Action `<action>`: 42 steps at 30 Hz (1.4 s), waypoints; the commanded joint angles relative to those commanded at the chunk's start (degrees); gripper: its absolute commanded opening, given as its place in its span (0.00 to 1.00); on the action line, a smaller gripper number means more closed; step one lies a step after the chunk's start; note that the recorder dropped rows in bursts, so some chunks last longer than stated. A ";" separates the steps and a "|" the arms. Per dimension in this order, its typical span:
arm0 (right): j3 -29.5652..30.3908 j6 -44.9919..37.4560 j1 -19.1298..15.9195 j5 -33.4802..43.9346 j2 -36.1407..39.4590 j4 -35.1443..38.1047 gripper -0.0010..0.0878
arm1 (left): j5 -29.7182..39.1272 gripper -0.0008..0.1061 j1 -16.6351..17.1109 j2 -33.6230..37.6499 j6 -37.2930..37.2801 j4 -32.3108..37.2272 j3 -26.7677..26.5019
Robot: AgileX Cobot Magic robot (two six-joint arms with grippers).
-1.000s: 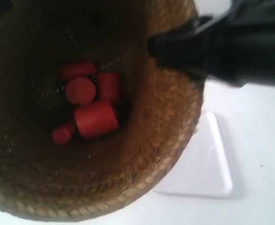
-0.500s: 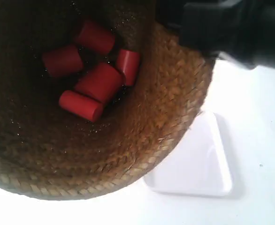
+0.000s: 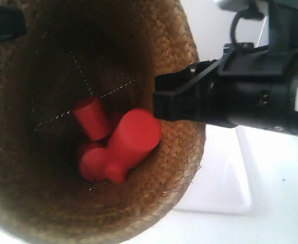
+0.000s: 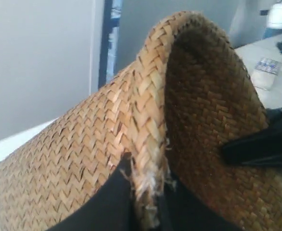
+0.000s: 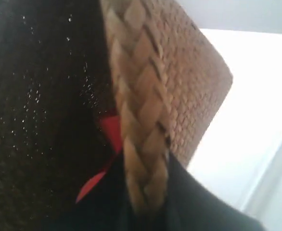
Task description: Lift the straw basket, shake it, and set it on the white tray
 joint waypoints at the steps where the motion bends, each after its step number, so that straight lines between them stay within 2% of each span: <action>1: 2.49 -1.06 0.28 -2.98 0.00 -3.95 0.01 | -4.44 0.01 0.00 0.13 -0.58 2.22 3.00; 3: 6.01 -1.37 -2.64 -5.97 7.71 -5.80 0.01 | -11.41 0.01 0.00 4.56 -1.04 -0.90 10.18; 4: 4.79 0.55 -3.44 -3.42 8.87 -4.73 0.01 | -9.60 0.01 0.00 4.91 -1.04 -3.08 9.90; 5: 1.92 3.47 -2.90 -0.47 6.83 -1.45 0.01 | -4.88 0.01 0.00 2.84 -0.33 -5.16 6.58; 6: -0.17 3.47 -0.51 0.25 2.21 0.05 0.01 | -1.39 0.01 0.00 -0.11 0.11 -4.82 2.59; 7: -0.71 2.44 0.99 0.25 0.25 -0.52 0.01 | -1.26 0.01 0.00 -1.28 0.11 -3.38 1.57; 8: 0.39 -1.11 1.54 -0.93 -0.62 -5.00 0.01 | -4.15 0.01 0.00 -1.28 -0.03 -0.44 3.72; 9: 3.23 -1.65 0.71 -4.23 1.59 -9.80 0.01 | -6.50 0.01 0.00 -0.01 -0.33 -0.94 6.58; 10: 6.09 -1.42 -1.70 -10.50 6.14 -11.29 0.01 | -9.66 0.01 0.00 3.87 -0.44 -4.70 10.71; 11: 5.49 1.43 -2.89 -10.15 8.14 -9.39 0.01 | -7.40 0.01 0.00 4.54 -0.43 -6.75 10.74; 12: 3.04 7.29 -2.58 -6.59 7.13 -6.82 0.01 | -1.36 0.01 0.00 3.14 1.60 -8.87 8.22; 14: 0.20 8.77 -0.32 -1.04 2.37 -6.54 0.01 | 1.56 0.01 0.00 0.08 2.86 -7.07 4.49; 16: 0.30 4.27 1.14 -0.66 -0.41 -7.88 0.01 | -1.51 0.01 0.00 -1.14 2.70 -2.17 3.76; 17: 1.64 1.44 1.00 -2.00 -0.35 -9.15 0.01 | -4.24 0.01 0.00 -0.70 2.37 -0.42 5.02; 20: 6.03 0.24 -2.15 -7.89 5.60 -10.52 0.01 | -11.01 0.01 0.00 3.83 -0.18 -0.99 9.38; 22: 4.66 5.59 -3.37 -6.08 7.50 -6.68 0.01 | -8.55 0.01 0.00 4.44 -0.25 -2.09 8.27; 23: 3.18 8.46 -2.52 -4.32 6.28 -4.42 0.01 | -5.74 0.01 0.00 3.60 -0.25 -2.86 6.43; 26: 0.29 5.73 1.03 -2.07 -0.18 -4.49 0.01 | -0.64 0.01 0.00 0.61 -0.25 -2.86 1.64; 28: 1.80 -0.19 1.33 -5.58 -0.62 -5.71 0.01 | -3.82 0.01 0.00 0.79 1.18 -2.36 3.73; 31: 6.77 -2.39 -2.12 -15.04 6.32 -5.71 0.01 | -13.59 0.01 0.00 6.04 1.31 -4.54 9.75; 33: 5.51 4.59 -3.02 -13.13 8.40 -2.06 0.01 | -11.07 0.01 0.00 7.11 -1.03 -7.35 8.73; 34: 3.74 8.19 -2.33 -10.54 7.43 -1.67 0.01 | -6.44 0.01 0.00 6.15 0.25 -8.01 6.62; 37: 1.11 5.86 0.55 -9.06 1.54 -1.77 0.01 | 0.20 0.01 0.00 2.43 2.90 -5.78 1.26; 39: 2.12 -0.49 1.06 -12.63 0.11 -2.32 0.01 | -2.68 0.01 0.00 1.75 3.24 -5.46 2.10; 40: 3.52 -3.75 0.70 -14.81 1.41 -2.12 0.01 | -5.80 0.01 0.00 2.33 3.03 -5.71 4.39; 42: 5.95 -4.87 -1.10 -15.80 6.98 -1.25 0.01 | -11.55 0.01 0.00 5.19 2.73 -6.57 8.15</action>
